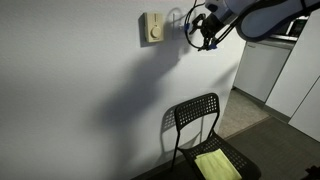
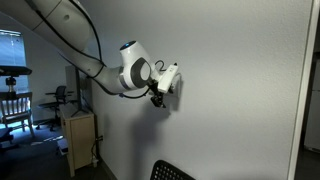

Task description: Turn on both buttons on the switch and then turn off the first button

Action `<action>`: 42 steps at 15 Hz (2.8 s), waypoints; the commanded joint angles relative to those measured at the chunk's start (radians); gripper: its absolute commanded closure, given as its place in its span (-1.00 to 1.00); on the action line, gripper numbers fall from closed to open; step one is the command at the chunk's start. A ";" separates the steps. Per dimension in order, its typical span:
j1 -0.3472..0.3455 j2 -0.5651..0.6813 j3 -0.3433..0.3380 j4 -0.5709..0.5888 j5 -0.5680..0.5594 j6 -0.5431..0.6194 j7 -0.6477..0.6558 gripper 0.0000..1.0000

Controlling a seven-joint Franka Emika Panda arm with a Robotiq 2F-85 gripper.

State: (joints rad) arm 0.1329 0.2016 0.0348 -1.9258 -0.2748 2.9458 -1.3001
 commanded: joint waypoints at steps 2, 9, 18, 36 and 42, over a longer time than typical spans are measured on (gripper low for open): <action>-0.007 0.057 -0.008 0.068 0.000 0.017 0.003 -1.00; -0.025 0.078 0.013 0.108 -0.036 0.017 0.032 -1.00; 0.075 -0.004 -0.114 0.095 -0.302 0.021 0.214 -1.00; 0.018 0.035 -0.025 0.075 -0.370 0.013 0.312 -1.00; 0.000 0.085 0.016 0.079 -0.346 0.011 0.308 -1.00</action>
State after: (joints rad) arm 0.1641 0.2575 0.0187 -1.8515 -0.6373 2.9442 -0.9909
